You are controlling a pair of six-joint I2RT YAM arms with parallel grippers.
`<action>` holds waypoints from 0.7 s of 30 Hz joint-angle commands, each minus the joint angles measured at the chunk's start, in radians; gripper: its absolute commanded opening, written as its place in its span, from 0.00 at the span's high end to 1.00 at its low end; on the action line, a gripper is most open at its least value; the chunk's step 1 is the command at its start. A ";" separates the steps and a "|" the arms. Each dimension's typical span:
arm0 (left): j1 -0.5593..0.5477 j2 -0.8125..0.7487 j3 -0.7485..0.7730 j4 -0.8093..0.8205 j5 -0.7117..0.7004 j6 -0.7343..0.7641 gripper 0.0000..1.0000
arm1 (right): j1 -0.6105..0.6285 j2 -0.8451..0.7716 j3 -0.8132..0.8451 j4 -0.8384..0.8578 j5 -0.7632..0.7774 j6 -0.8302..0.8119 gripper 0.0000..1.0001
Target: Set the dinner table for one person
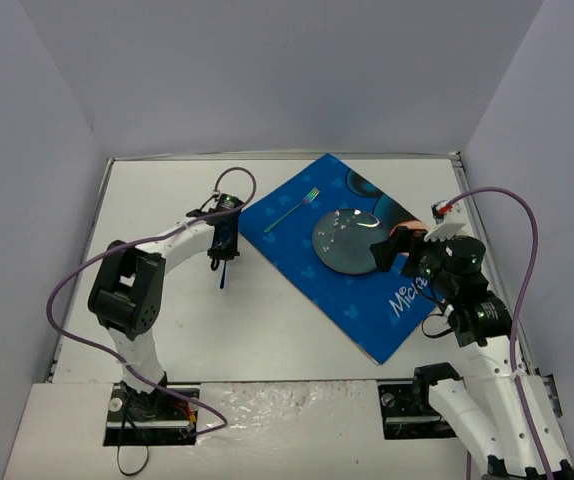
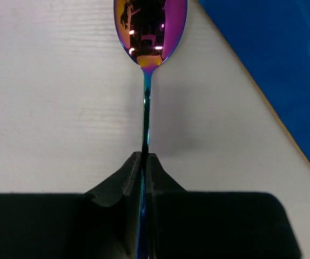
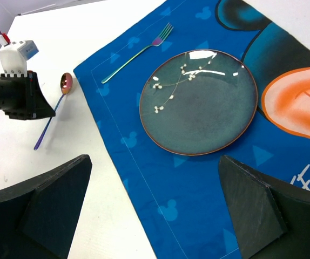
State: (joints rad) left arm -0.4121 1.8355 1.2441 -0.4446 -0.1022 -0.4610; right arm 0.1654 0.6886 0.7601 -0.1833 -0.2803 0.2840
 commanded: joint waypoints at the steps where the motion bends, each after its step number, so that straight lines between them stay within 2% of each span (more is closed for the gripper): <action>1: -0.119 -0.150 0.109 -0.072 0.005 0.092 1.00 | 0.006 0.069 0.032 0.061 -0.050 0.045 0.00; 11: -0.338 -0.177 0.197 -0.065 0.019 0.122 1.00 | 0.006 0.087 0.089 0.055 -0.017 0.081 0.00; 16: -0.448 -0.082 0.312 -0.041 0.031 0.111 1.00 | 0.005 0.014 0.161 0.042 0.027 0.058 0.00; 21: -0.553 0.046 0.479 -0.030 0.034 0.112 1.00 | 0.005 -0.075 0.285 -0.020 0.136 -0.037 0.00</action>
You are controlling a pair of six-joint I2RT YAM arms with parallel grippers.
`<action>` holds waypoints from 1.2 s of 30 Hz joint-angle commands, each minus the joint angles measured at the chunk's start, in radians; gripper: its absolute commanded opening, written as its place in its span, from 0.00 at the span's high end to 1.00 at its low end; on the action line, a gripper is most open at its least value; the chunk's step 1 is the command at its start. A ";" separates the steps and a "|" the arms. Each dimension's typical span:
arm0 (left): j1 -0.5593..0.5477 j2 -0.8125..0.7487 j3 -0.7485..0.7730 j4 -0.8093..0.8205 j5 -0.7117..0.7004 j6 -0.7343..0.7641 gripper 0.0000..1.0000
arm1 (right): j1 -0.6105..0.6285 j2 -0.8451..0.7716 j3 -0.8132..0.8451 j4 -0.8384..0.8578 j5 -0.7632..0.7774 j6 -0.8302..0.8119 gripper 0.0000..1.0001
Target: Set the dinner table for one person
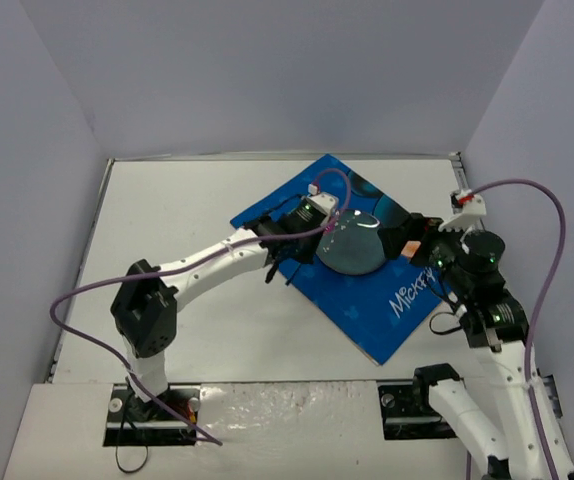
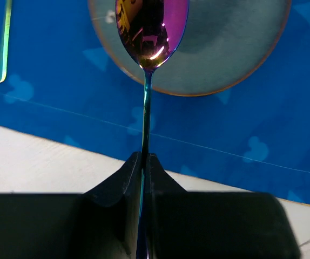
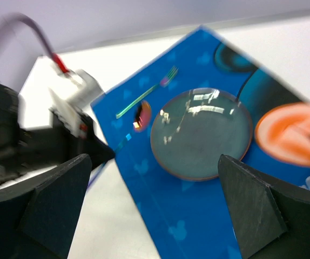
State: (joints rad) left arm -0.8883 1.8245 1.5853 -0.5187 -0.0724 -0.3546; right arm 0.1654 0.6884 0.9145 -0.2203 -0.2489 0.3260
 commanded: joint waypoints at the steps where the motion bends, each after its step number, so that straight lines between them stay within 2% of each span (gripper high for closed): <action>1: -0.095 0.070 0.154 0.047 0.005 0.006 1.00 | 0.005 -0.086 0.147 0.005 0.119 -0.093 0.00; 11: -0.216 0.334 0.477 0.034 -0.014 -0.009 1.00 | 0.005 -0.256 0.216 -0.028 0.280 -0.139 0.00; 20: -0.298 0.551 0.728 -0.025 -0.051 0.003 1.00 | 0.005 -0.288 0.253 -0.057 0.283 -0.157 0.00; 28: -0.322 0.645 0.802 -0.050 -0.079 0.015 1.00 | 0.005 -0.286 0.260 -0.097 0.286 -0.171 0.00; 36: -0.321 0.695 0.812 -0.062 -0.111 -0.062 1.00 | 0.005 -0.286 0.243 -0.108 0.272 -0.171 0.00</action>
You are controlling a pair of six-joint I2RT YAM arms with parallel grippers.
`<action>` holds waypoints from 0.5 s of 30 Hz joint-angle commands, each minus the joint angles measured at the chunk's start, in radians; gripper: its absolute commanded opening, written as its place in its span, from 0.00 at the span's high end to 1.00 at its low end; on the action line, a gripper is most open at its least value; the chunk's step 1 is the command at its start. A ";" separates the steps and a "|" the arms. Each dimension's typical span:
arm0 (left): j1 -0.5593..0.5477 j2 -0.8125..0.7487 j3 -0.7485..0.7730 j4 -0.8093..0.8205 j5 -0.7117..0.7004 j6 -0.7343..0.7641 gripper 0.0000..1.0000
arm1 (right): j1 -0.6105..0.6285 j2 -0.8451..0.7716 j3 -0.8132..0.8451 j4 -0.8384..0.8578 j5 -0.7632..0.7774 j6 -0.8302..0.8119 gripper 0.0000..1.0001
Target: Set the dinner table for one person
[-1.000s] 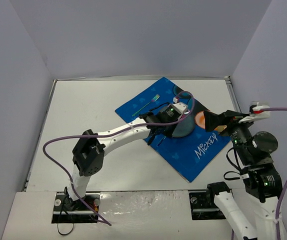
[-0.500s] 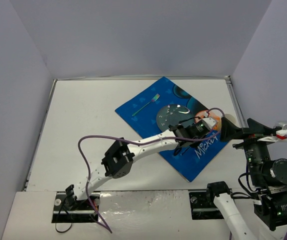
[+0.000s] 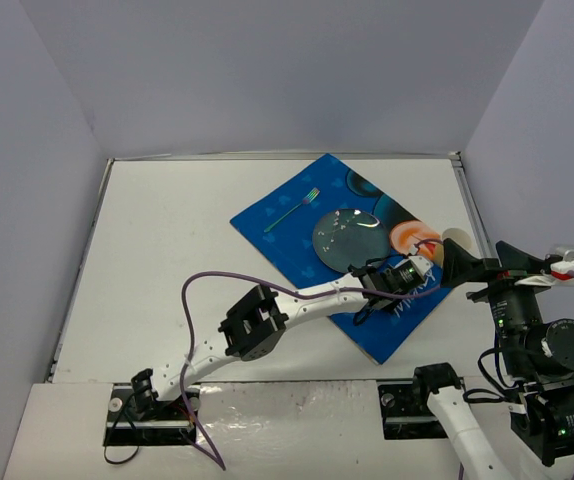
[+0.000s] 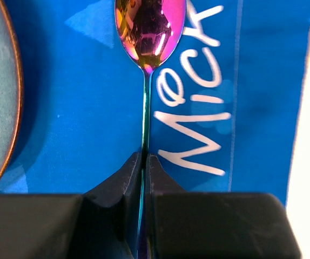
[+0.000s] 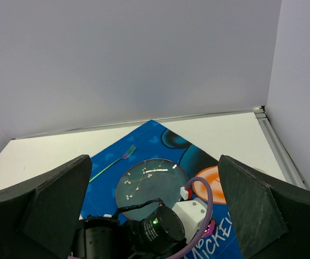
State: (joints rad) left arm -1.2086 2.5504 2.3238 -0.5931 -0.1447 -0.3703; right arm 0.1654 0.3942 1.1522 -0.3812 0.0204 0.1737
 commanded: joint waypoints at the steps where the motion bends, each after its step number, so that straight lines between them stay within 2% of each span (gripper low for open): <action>1: -0.002 -0.026 0.079 0.010 -0.037 -0.053 1.00 | 0.005 0.008 0.003 0.053 0.004 -0.021 0.00; 15: 0.004 0.000 0.103 0.014 -0.040 -0.089 1.00 | 0.005 -0.001 -0.022 0.047 -0.001 -0.022 0.00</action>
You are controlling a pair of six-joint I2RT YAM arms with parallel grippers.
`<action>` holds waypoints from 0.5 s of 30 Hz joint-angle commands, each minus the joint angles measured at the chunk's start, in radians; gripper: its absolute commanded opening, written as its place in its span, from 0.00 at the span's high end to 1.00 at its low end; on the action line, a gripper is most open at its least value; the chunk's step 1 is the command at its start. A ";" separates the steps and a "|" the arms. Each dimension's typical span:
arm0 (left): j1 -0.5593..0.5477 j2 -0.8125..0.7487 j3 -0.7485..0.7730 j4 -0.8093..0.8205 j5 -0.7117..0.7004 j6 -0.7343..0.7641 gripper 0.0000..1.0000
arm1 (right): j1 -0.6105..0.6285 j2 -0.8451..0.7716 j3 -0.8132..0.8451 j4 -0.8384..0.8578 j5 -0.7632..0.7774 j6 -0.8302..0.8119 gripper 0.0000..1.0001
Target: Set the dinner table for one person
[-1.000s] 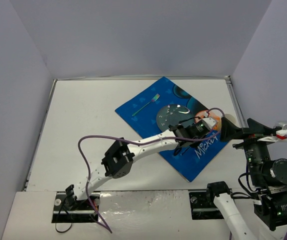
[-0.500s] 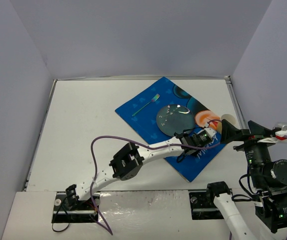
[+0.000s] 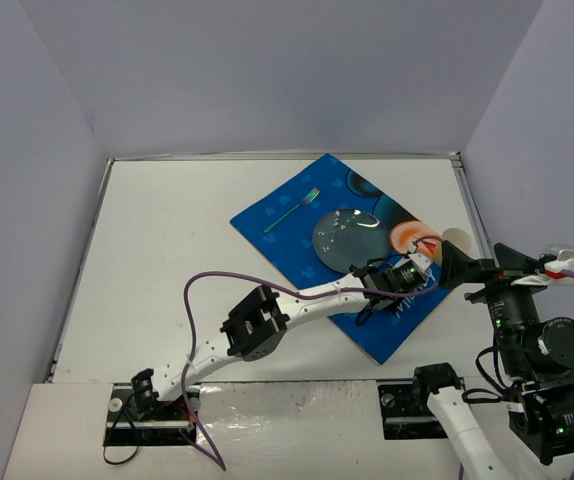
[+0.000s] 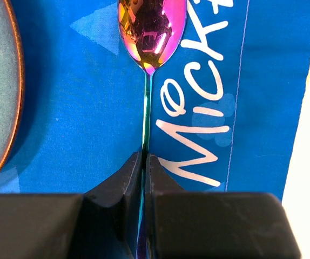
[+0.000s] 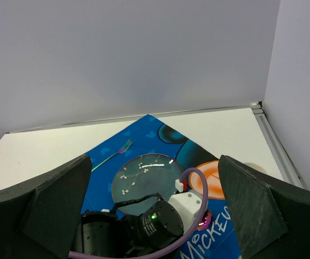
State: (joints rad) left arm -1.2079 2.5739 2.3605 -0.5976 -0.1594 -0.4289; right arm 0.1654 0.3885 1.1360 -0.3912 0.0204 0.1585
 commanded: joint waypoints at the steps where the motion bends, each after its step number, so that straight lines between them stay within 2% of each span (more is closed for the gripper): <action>1: 0.004 -0.022 0.071 0.018 -0.024 -0.034 1.00 | 0.005 0.004 -0.008 0.057 -0.002 -0.007 0.00; 9: 0.004 -0.027 0.049 0.018 -0.023 -0.057 0.97 | 0.005 0.003 -0.020 0.057 -0.003 -0.008 0.00; 13: 0.004 -0.067 0.009 0.031 -0.038 -0.050 0.73 | 0.005 0.000 -0.024 0.057 -0.004 -0.008 0.00; 15: 0.004 -0.107 -0.006 0.032 -0.051 -0.042 0.63 | 0.005 -0.001 -0.020 0.057 -0.003 -0.013 0.00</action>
State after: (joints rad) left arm -1.2079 2.5820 2.3639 -0.5923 -0.1691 -0.4700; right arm 0.1654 0.3861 1.1139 -0.3956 0.0200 0.1579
